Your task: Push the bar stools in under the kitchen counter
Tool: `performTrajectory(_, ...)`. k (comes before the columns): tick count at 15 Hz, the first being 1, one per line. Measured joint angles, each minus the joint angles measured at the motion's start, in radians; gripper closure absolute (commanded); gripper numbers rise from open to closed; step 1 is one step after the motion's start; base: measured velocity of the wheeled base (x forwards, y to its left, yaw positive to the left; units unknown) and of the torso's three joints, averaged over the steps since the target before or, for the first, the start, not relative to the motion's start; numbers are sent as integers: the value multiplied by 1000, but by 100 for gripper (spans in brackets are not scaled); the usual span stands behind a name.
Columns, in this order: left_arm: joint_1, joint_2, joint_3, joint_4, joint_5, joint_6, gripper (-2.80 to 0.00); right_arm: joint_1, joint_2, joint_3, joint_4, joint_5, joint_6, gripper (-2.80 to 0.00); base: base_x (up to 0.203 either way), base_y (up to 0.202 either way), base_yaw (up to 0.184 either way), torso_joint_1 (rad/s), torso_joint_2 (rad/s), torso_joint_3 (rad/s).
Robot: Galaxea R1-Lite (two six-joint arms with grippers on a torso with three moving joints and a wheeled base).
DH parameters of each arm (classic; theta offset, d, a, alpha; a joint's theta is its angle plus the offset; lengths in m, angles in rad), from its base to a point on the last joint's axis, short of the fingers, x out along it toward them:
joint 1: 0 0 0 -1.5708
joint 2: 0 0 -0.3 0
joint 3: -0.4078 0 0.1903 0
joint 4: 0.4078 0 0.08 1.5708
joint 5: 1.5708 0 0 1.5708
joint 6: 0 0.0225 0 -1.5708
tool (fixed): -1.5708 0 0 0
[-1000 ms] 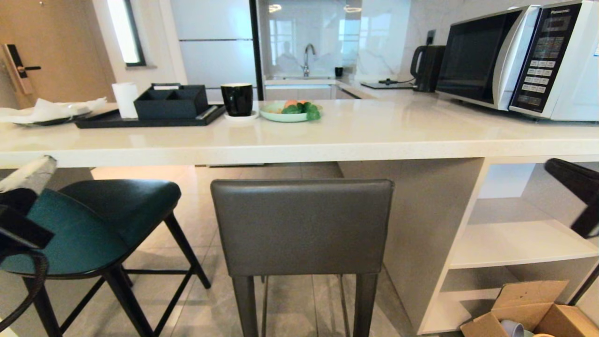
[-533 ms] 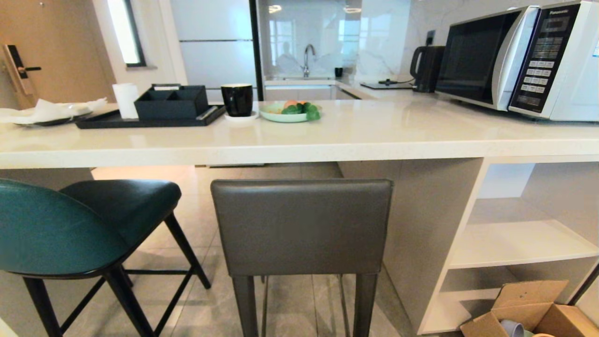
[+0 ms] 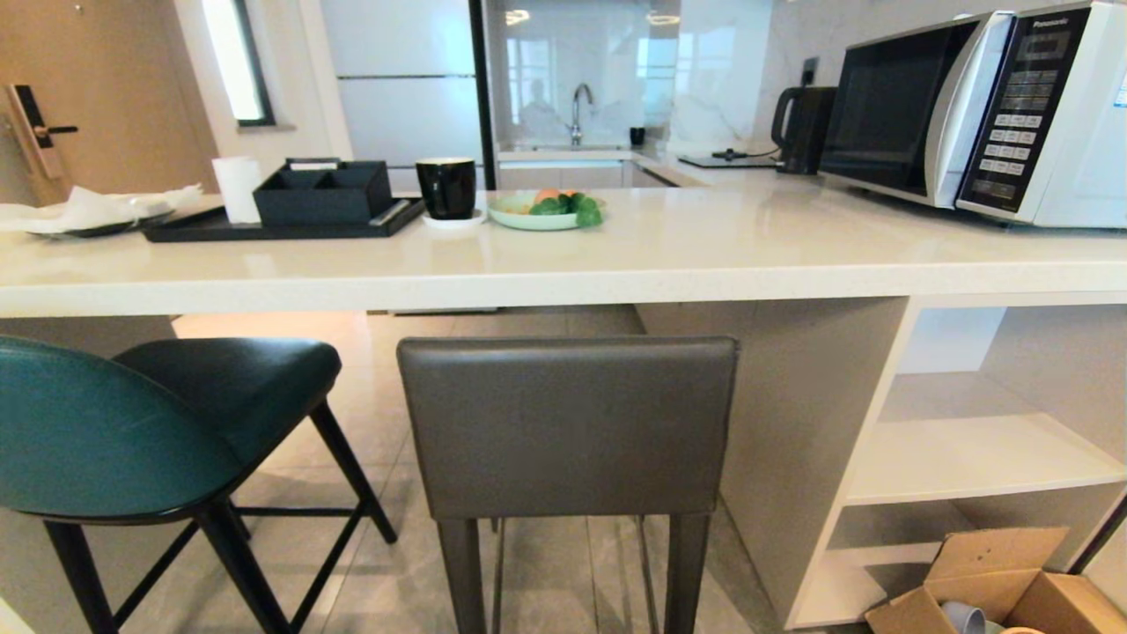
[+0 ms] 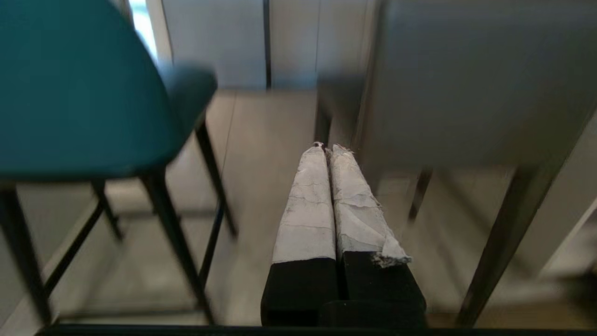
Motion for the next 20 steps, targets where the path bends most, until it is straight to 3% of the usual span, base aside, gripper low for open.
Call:
performTrajectory(3, 1, -11, 70, -1, -20, 26, 0, -4, -31, 218, -228, 53, 5, 0, 0, 0, 0, 0, 0, 0)
performTrajectory(6, 1, -13, 79, 0, -70, 29, 0, -6, -39, 320, -373, -18, 6, 0, 0, 0, 0, 0, 0, 0)
performTrajectory(7, 1, -13, 79, 1, -52, 27, 0, -5, -40, 333, -380, -20, 10, 0, 0, 0, 0, 0, 0, 0)
performTrajectory(10, 1, -13, 123, -19, 91, 40, 0, -5, -41, 342, -382, -23, 20, 0, 0, 0, 0, 0, 0, 0)
performTrajectory(11, 1, -13, 134, -50, 103, 44, 0, -5, -41, 343, -383, -22, 16, 0, 0, 0, 0, 0, 0, 0)
performTrajectory(13, 0, -13, 146, -62, 100, 68, 0, -5, -41, 344, -384, -23, 28, 0, 0, 0, 0, 0, 0, 0)
performTrajectory(17, -1, -13, 149, -63, 97, 39, 0, -5, -41, 345, -386, -51, 113, 0, 0, 0, 0, 0, 0, 0)
performTrajectory(20, -1, -13, 149, -62, 96, 36, 0, -5, -41, 344, -383, -22, 37, 0, 0, 0, 0, 0, 0, 0)
